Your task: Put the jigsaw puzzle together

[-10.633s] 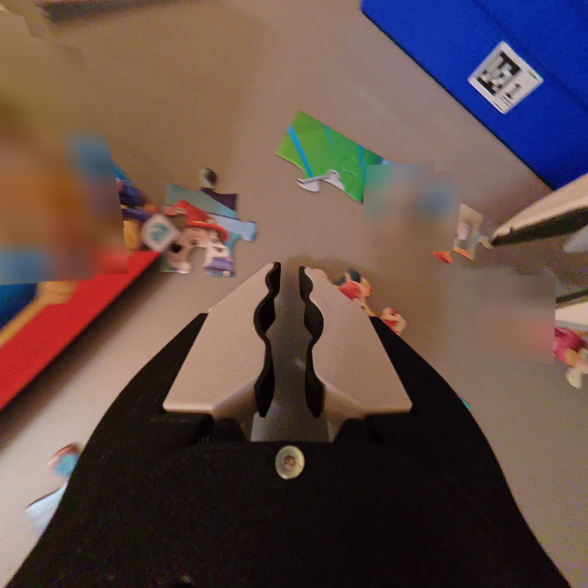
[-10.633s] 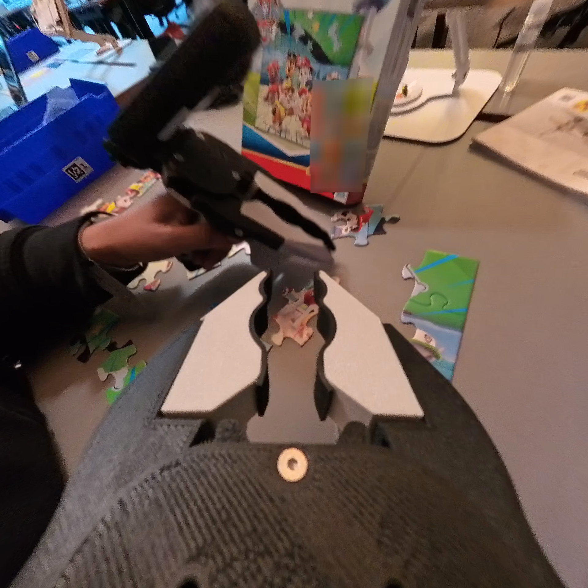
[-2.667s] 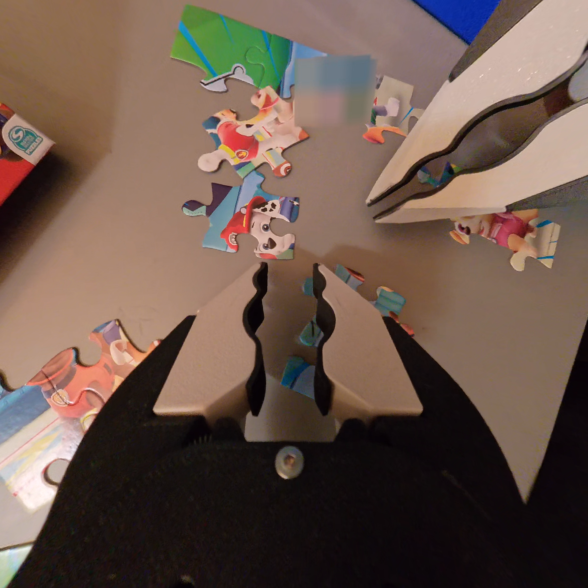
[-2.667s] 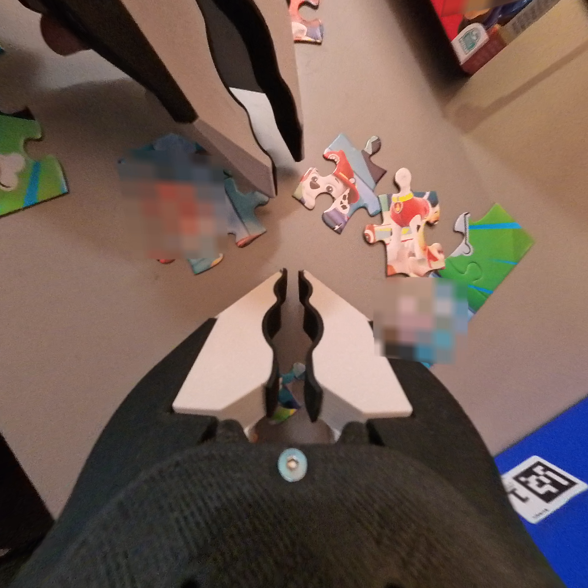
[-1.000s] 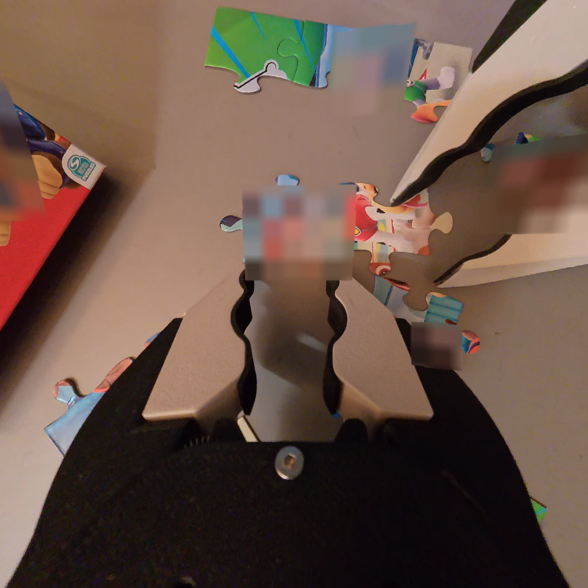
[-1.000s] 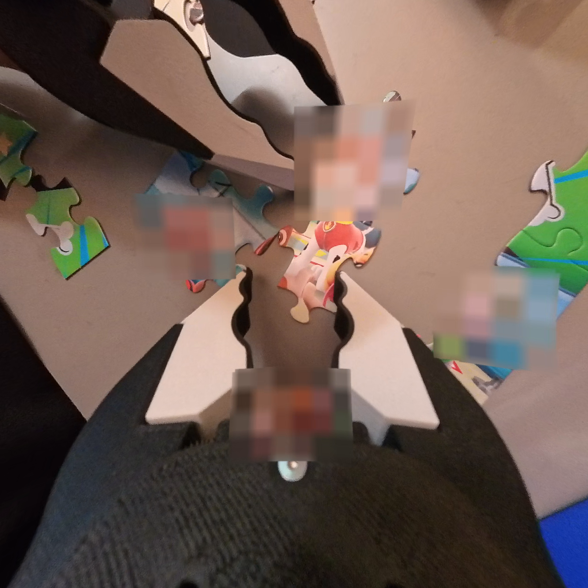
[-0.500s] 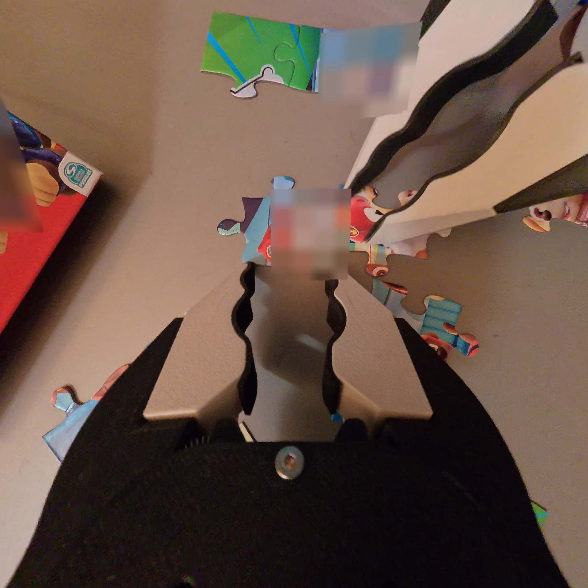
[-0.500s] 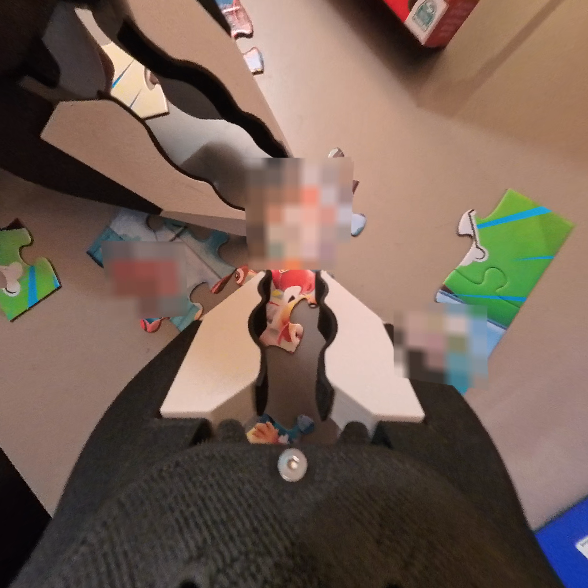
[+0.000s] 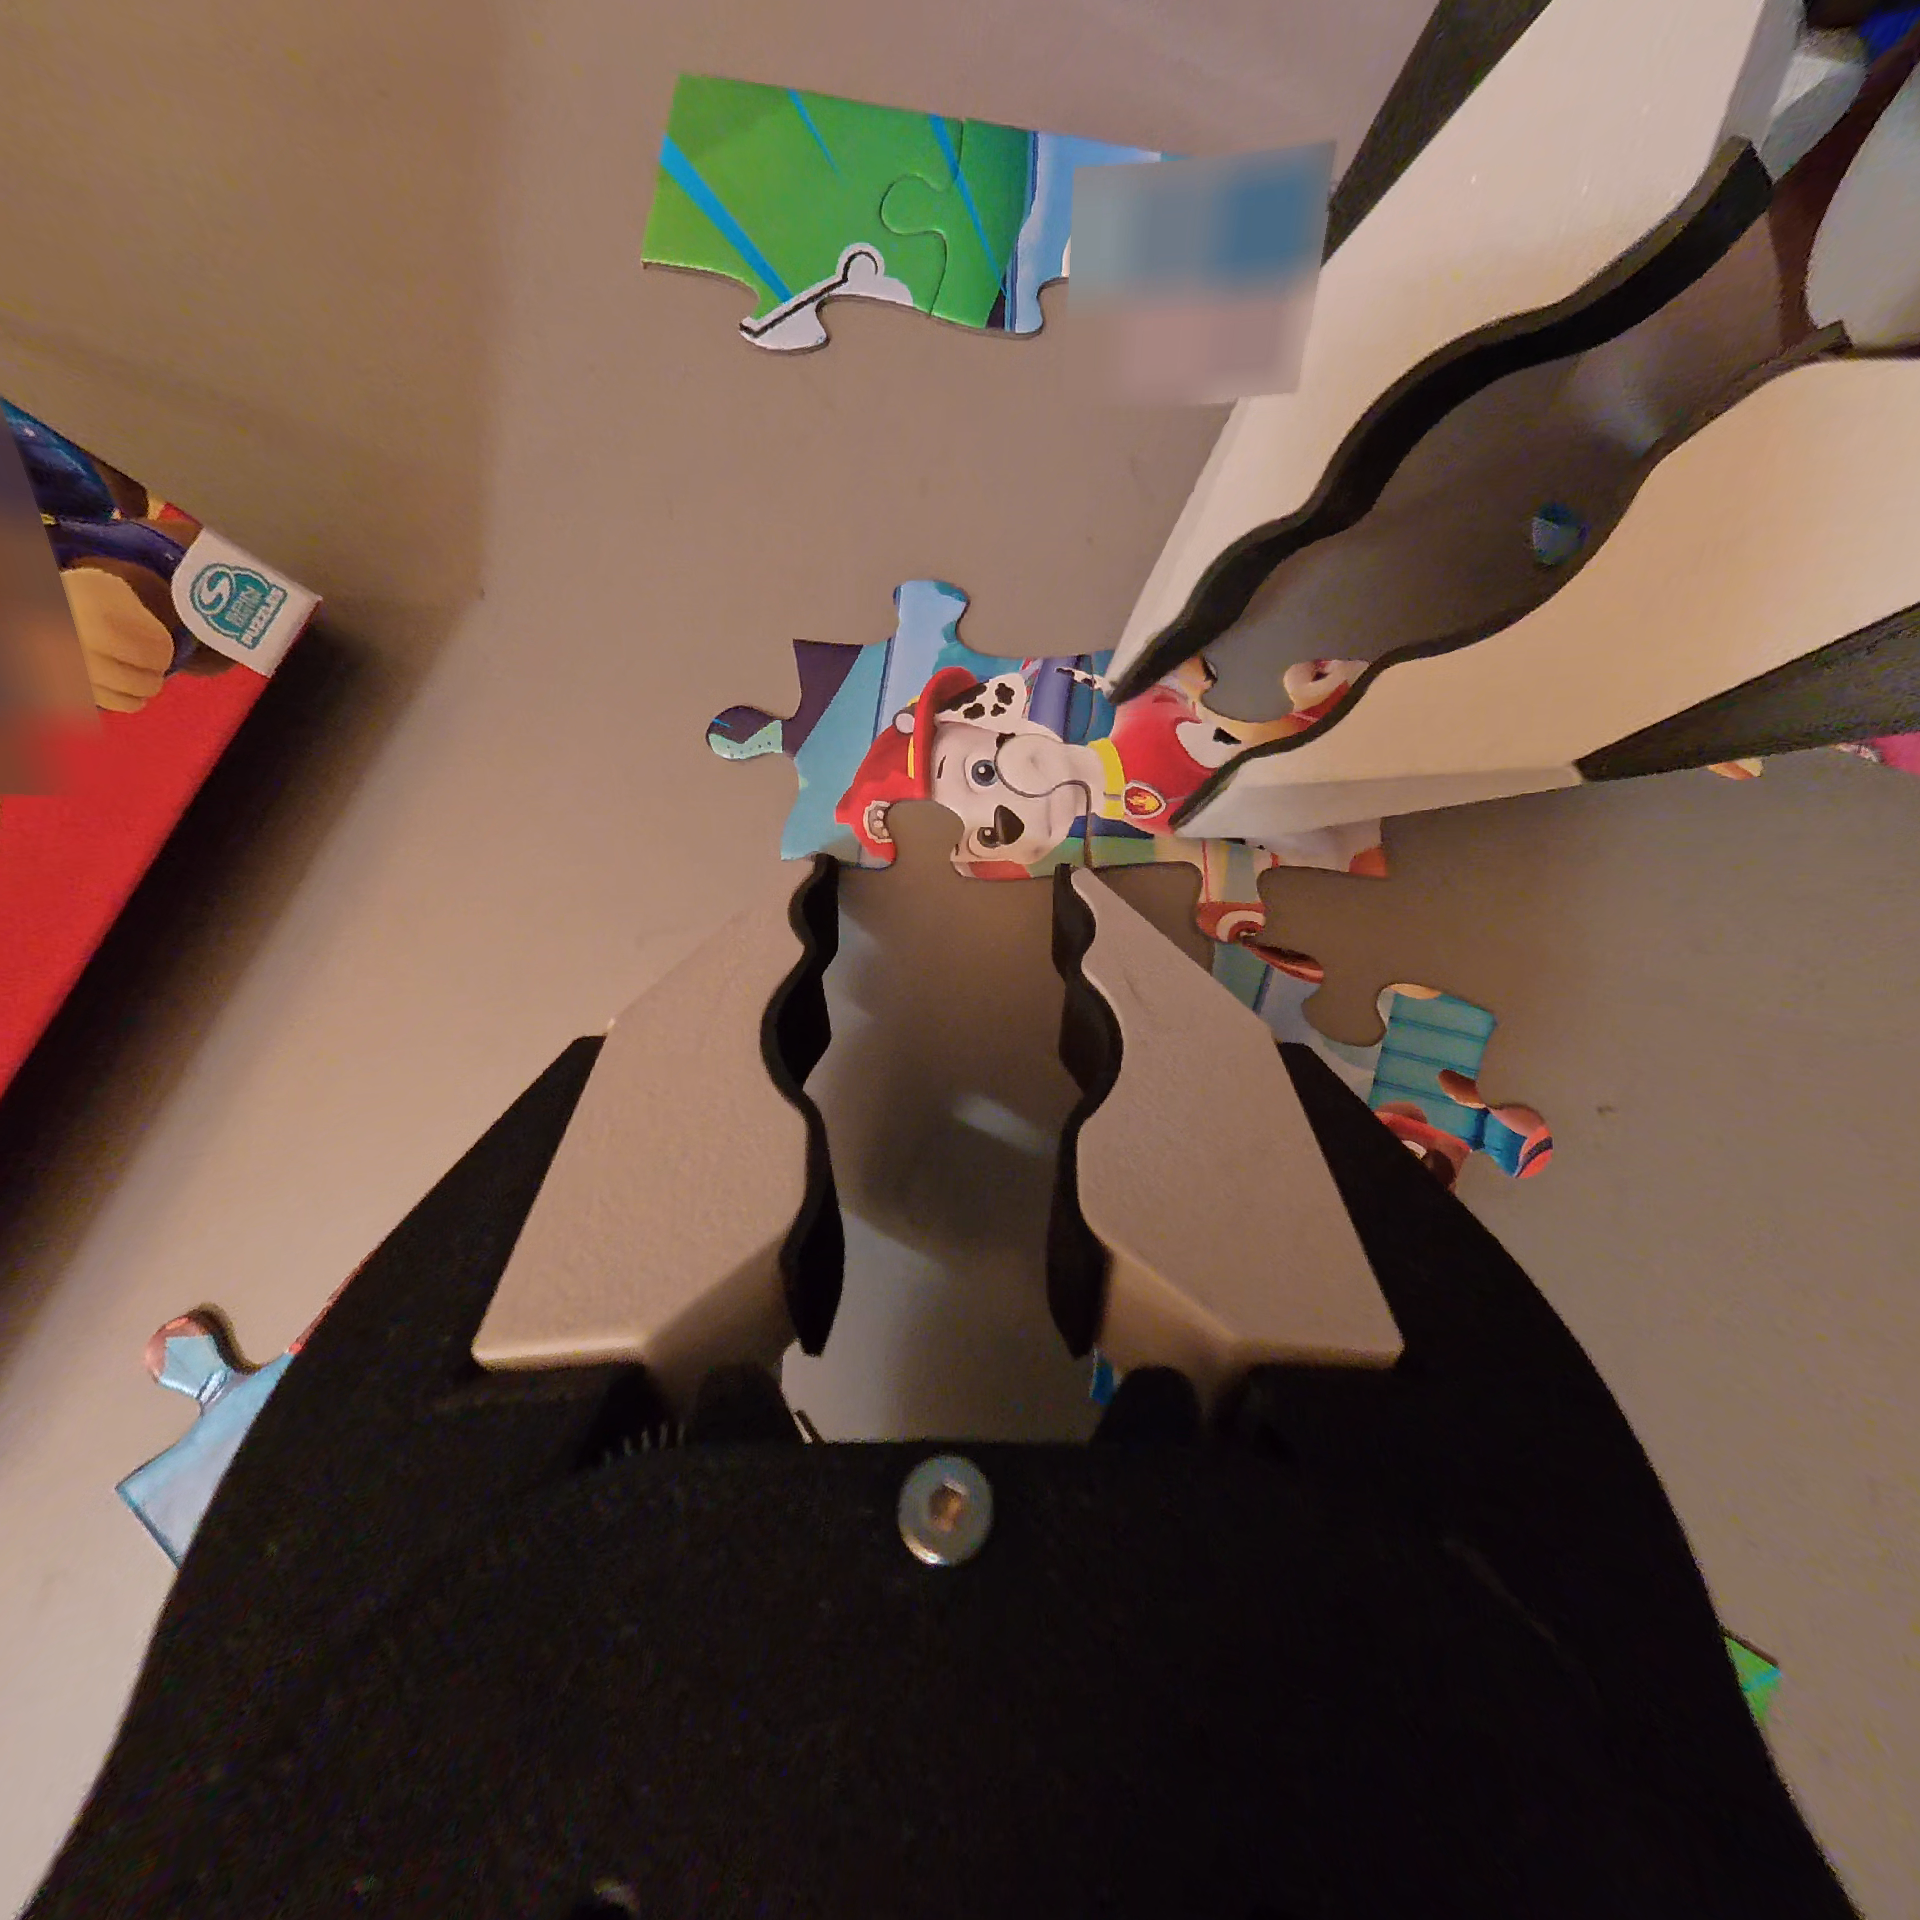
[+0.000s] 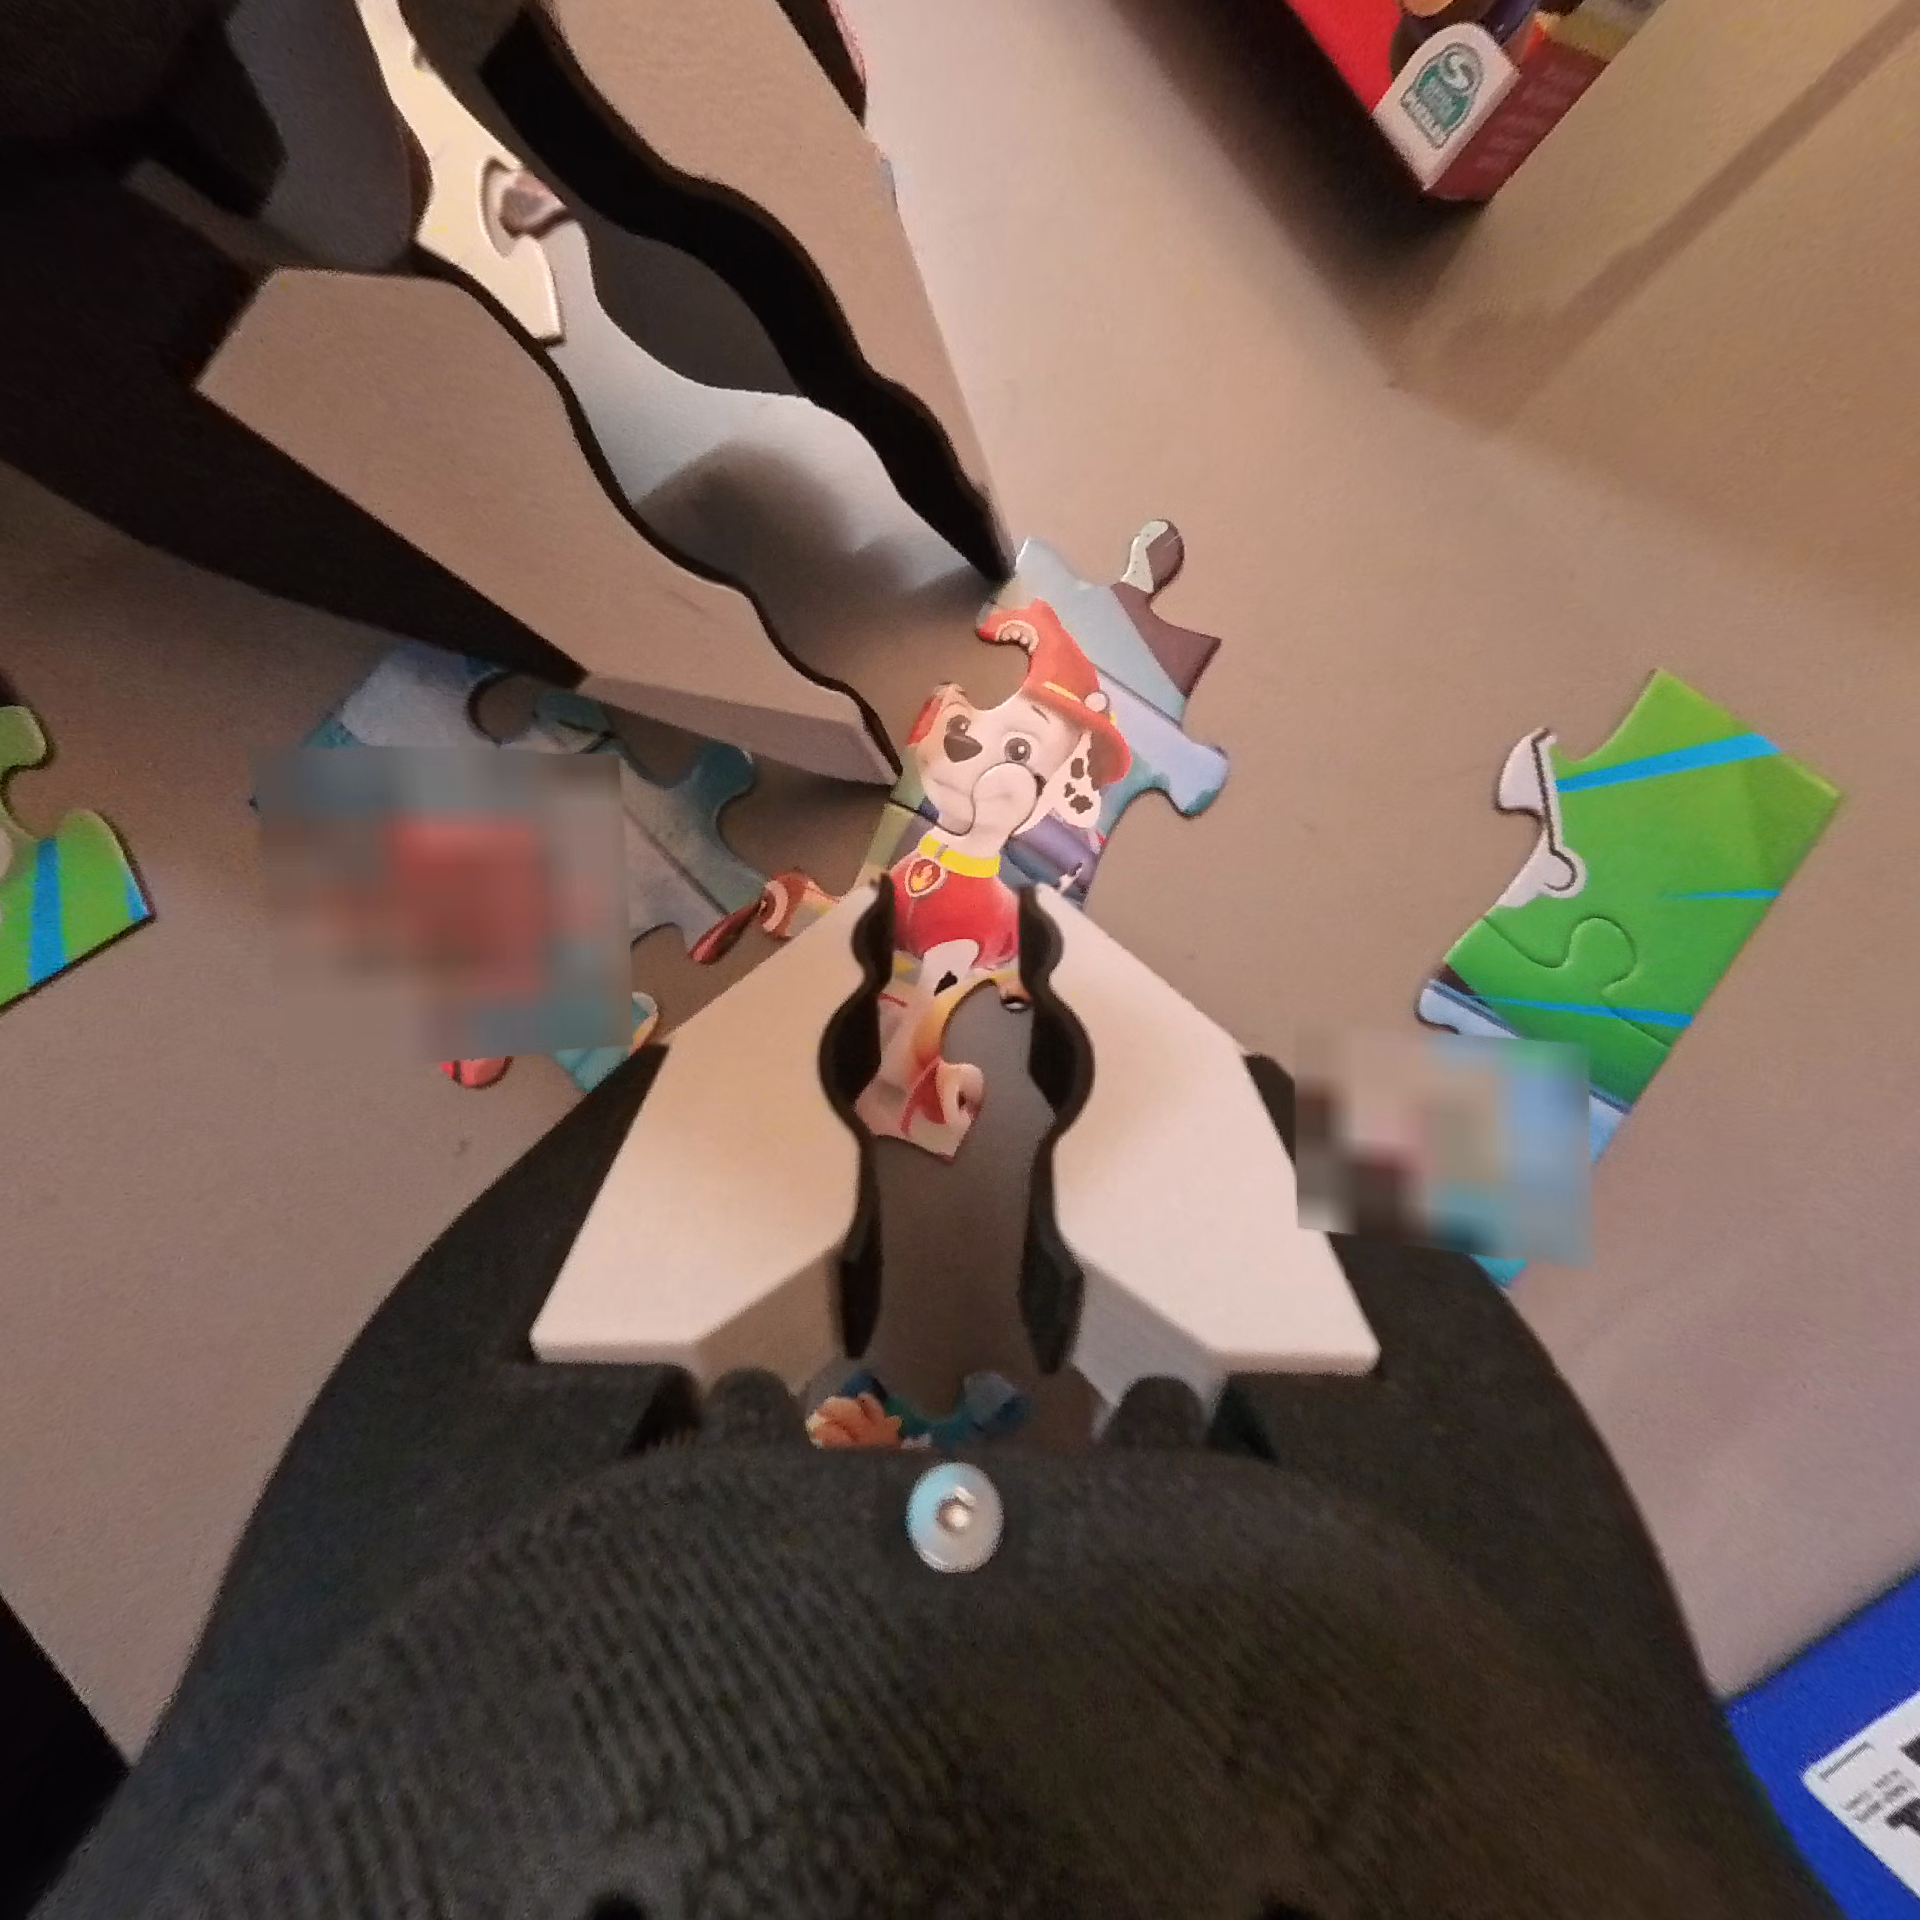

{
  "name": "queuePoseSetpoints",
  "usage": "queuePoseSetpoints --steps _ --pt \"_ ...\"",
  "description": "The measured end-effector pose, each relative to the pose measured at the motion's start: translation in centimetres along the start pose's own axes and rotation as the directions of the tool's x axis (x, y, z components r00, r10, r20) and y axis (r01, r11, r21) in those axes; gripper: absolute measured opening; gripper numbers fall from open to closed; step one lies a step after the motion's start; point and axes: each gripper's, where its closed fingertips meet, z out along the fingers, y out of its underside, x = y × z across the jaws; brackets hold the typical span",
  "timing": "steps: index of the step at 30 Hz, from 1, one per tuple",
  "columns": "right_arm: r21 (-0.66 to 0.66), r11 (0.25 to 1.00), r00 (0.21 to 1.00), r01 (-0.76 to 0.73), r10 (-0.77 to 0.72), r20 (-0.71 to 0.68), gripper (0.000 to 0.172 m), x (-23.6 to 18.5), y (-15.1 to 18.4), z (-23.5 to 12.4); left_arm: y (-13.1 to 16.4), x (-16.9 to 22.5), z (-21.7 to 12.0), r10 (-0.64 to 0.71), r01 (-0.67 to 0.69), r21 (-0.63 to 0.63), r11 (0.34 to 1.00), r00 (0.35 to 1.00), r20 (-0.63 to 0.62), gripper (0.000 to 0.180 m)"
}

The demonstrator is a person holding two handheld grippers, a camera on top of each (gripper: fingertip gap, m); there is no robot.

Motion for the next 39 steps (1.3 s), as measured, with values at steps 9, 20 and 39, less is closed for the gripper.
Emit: queuePoseSetpoints --steps 9,20,39 --pt "0.018 0.998 0.998 0.056 -0.055 -0.042 0.022 0.1 -1.1 -0.3 0.0 0.1 0.0 0.006 -0.006 -0.001 1.000 1.000 -0.003 0.040" --pt "0.062 0.997 0.996 0.055 -0.051 -0.067 0.000 1.4 -2.0 0.7 0.0 0.1 0.0 0.004 -0.004 -0.001 1.000 1.000 -0.006 0.040" --pt "0.083 0.996 0.999 -0.036 0.037 -0.009 0.000 -1.6 1.6 -1.4 -0.5 -0.1 0.4 -0.001 0.001 -0.013 1.000 1.000 -0.004 0.039"
